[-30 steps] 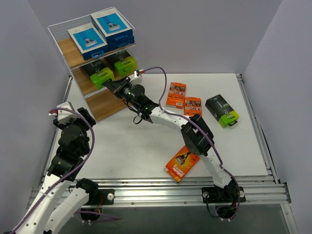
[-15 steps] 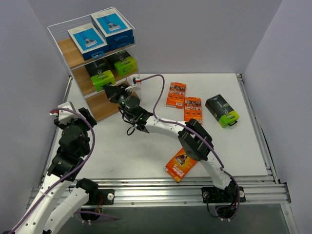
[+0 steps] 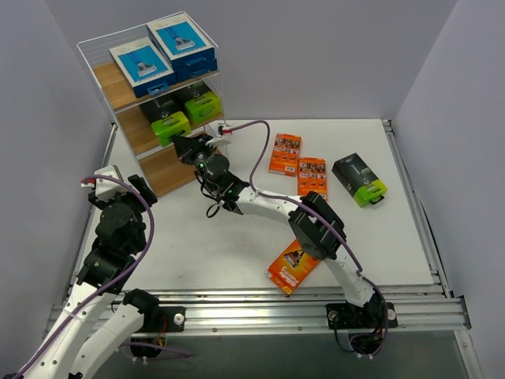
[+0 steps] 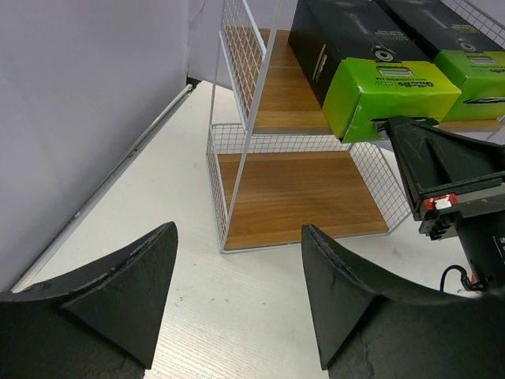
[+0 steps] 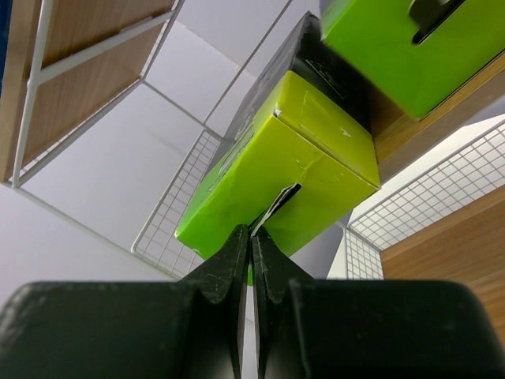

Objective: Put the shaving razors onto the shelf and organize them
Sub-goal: Place the shaving razor onto shelf

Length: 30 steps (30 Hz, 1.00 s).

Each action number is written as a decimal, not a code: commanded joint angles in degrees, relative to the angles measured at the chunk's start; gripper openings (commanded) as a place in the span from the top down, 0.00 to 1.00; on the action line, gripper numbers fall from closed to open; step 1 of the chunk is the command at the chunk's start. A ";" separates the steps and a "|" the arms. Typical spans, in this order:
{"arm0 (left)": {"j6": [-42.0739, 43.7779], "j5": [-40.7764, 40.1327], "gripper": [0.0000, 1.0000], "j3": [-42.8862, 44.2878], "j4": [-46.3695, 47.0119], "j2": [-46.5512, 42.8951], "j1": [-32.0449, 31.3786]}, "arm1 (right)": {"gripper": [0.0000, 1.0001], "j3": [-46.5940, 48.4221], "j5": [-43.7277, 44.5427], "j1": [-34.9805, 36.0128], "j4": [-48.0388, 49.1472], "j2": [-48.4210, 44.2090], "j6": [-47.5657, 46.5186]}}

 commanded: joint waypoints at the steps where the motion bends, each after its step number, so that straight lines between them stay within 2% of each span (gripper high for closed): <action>1: 0.97 0.14 0.27 0.13 1.80 -0.20 -0.44 | 1.00 0.25 1.05 -2.36 3.49 -4.27 -0.24; 30: 0.97 0.76 0.27 0.13 1.89 0.15 -0.44 | 1.00 5.88 -2.73 -4.03 2.52 0.56 1.87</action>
